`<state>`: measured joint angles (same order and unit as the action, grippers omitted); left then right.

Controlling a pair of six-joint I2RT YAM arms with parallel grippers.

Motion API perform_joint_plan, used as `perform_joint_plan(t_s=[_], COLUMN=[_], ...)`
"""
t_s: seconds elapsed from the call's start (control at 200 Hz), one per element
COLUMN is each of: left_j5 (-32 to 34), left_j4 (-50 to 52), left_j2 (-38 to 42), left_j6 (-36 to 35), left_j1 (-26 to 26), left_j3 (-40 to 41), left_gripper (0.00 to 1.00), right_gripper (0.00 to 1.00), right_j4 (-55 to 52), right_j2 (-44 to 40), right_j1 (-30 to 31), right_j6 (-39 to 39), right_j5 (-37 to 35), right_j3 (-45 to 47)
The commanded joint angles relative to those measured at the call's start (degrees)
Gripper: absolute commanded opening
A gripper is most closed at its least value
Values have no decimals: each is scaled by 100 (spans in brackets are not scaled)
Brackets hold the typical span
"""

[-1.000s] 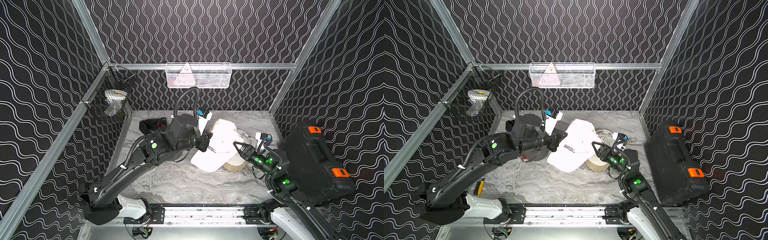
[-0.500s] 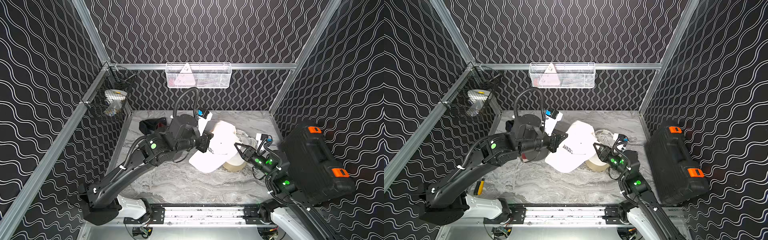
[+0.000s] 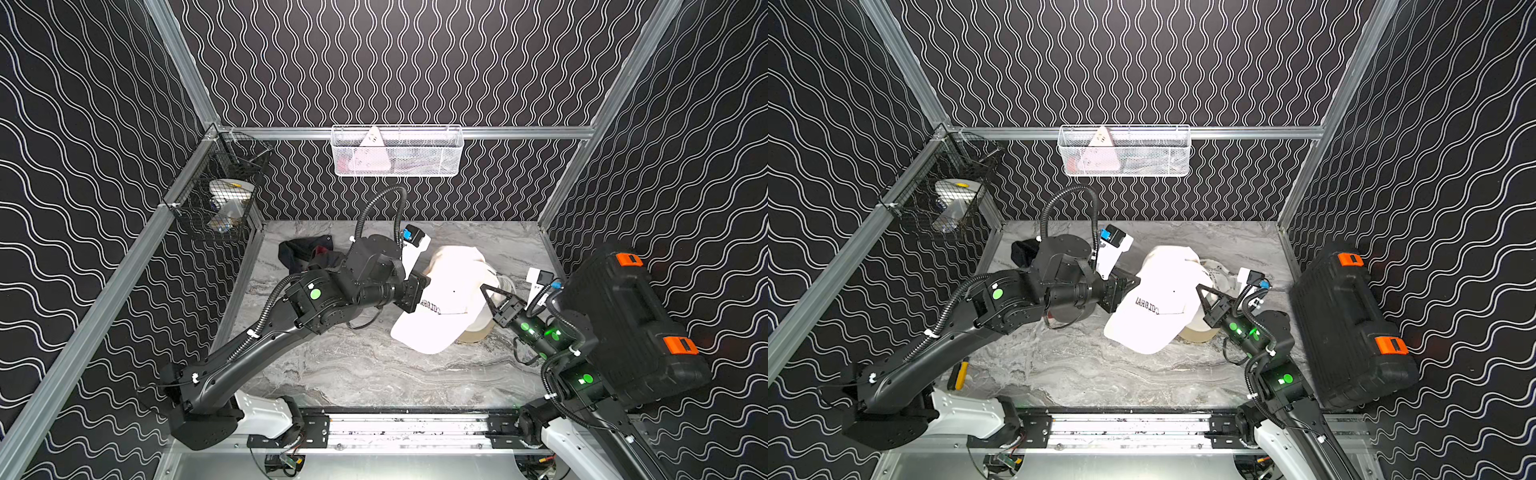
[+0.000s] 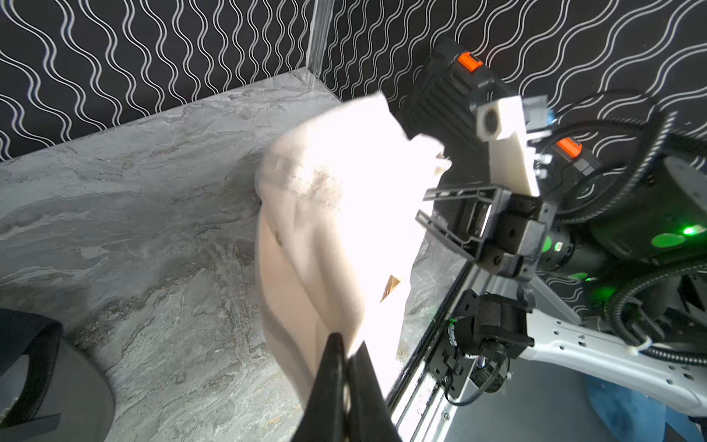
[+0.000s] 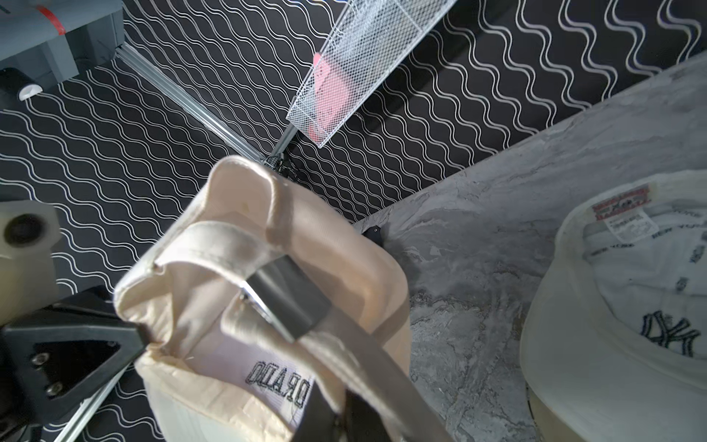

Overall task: Open the adjustable buckle of the baseball cap
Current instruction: Pick up the baseball cap, then open the adjustable buckle on the baseball cap.

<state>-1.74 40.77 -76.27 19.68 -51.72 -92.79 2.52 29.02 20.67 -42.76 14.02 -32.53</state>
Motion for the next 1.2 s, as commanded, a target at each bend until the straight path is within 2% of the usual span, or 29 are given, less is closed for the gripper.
perform_joint_plan(t_s=[0.0, 0.02, 0.09, 0.165, 0.515, 0.715, 0.966, 1.196], left_j5=[-244, -303, -502, -598, -968, -961, -953, -941], left_j4=[-217, -232, -295, -378, -374, -686, -911, -1076], left_j2=[92, 108, 176, 285, 460, 366, 178, -125], left_j6=[-49, -63, -103, -125, -359, -264, -171, -83], left_j1=[-13, -13, -13, -16, -13, -15, -13, -24], left_j3=[121, 144, 268, 414, 473, 438, 297, 50], left_gripper=[0, 1, 13, 18, 25, 26, 33, 38], right_gripper=[0, 0, 0, 0, 0, 0, 0, 0], right_j4=[-436, -508, -708, -819, -858, -958, -1018, -972], right_j2=[-130, -153, -227, -297, -397, -285, -213, 115], right_j1=[4, 5, 8, 2, 2, 8, 7, 2], right_j6=[502, 564, 734, 871, 1225, 1366, 1431, 1334], right_j5=[-271, -320, -494, -616, -548, -171, 228, 968], right_j3=[-269, -330, -476, -593, -761, -898, -939, -973])
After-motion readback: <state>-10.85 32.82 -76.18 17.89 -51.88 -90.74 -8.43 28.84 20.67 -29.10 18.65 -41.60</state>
